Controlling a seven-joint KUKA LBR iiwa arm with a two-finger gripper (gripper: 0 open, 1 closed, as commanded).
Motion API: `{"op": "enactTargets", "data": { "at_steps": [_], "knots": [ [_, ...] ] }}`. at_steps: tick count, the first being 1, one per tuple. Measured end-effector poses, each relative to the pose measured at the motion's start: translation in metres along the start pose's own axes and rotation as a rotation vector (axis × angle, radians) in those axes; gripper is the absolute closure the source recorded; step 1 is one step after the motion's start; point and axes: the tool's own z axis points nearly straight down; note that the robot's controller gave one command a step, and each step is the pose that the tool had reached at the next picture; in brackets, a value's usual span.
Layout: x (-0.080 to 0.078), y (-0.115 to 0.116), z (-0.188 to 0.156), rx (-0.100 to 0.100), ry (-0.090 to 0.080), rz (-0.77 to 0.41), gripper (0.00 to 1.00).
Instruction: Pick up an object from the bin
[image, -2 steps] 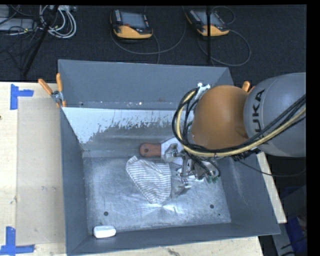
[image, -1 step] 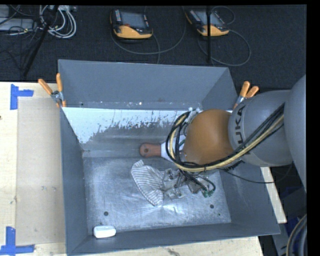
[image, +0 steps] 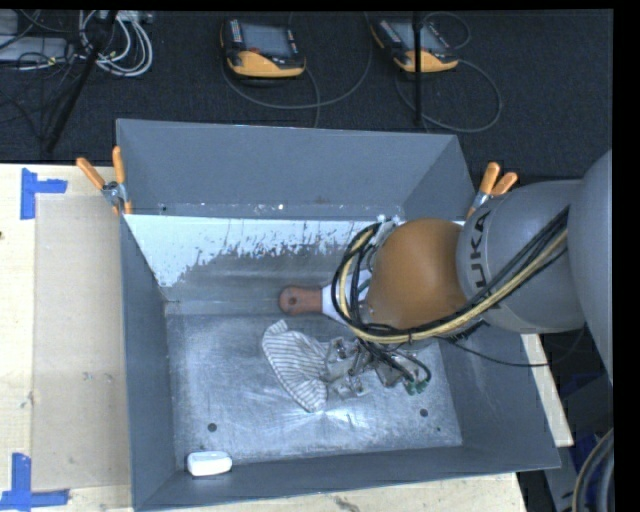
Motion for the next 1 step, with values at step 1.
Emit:
{"op": "enactTargets", "data": {
  "at_steps": [1],
  "knots": [
    [0.0339, -0.04, -0.1997, 0.0, -0.007, 0.007, 1.0]
  ]
}}
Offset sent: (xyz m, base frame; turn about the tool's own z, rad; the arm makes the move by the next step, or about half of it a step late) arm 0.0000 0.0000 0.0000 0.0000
